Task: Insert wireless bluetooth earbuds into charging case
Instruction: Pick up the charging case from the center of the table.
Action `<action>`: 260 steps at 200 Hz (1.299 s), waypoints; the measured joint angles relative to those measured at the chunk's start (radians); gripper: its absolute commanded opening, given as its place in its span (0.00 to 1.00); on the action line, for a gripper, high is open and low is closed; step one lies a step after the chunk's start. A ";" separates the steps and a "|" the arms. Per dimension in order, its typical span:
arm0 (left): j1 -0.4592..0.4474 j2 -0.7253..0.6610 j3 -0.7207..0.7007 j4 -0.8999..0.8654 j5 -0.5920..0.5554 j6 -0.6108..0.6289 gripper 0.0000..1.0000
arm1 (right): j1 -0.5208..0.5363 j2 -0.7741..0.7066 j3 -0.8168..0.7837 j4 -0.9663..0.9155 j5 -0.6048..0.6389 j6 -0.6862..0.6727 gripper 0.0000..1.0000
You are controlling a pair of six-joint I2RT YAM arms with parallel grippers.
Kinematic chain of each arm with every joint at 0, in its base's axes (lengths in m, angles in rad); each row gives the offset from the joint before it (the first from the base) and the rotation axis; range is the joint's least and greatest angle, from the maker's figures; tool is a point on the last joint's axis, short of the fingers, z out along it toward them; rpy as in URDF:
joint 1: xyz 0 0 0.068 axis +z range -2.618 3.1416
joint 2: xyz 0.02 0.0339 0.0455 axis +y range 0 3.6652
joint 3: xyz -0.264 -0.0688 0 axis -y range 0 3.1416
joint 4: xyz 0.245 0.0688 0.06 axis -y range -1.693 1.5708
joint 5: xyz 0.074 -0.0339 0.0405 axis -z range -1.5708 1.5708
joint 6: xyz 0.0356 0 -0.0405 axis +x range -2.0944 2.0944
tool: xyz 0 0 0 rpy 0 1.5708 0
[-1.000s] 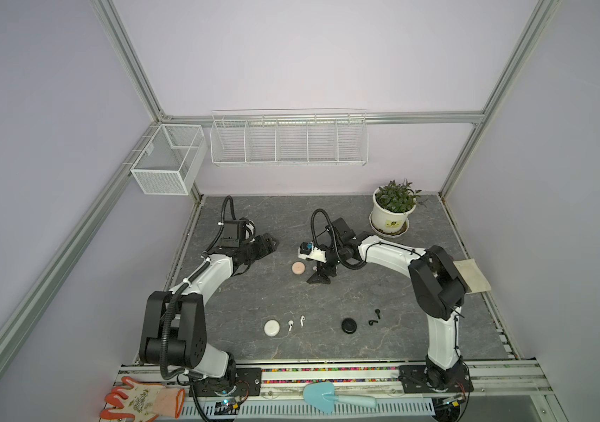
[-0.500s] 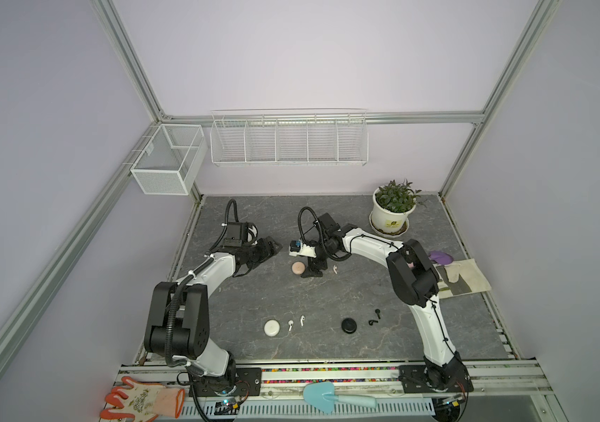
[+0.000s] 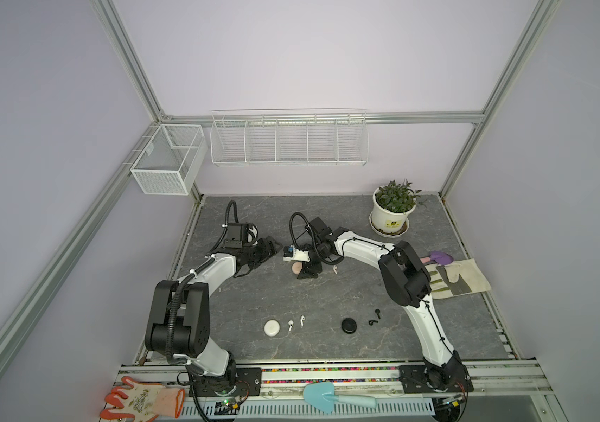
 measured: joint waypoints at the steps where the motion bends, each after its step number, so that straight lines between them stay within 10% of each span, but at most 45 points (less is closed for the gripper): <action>1: 0.000 0.000 -0.002 0.002 0.000 -0.001 0.80 | 0.000 0.000 0.000 0.000 0.002 0.000 0.75; 260: 0.053 -0.190 -0.281 0.085 0.095 -0.081 0.73 | 0.014 -0.104 -0.191 0.238 0.029 0.146 0.37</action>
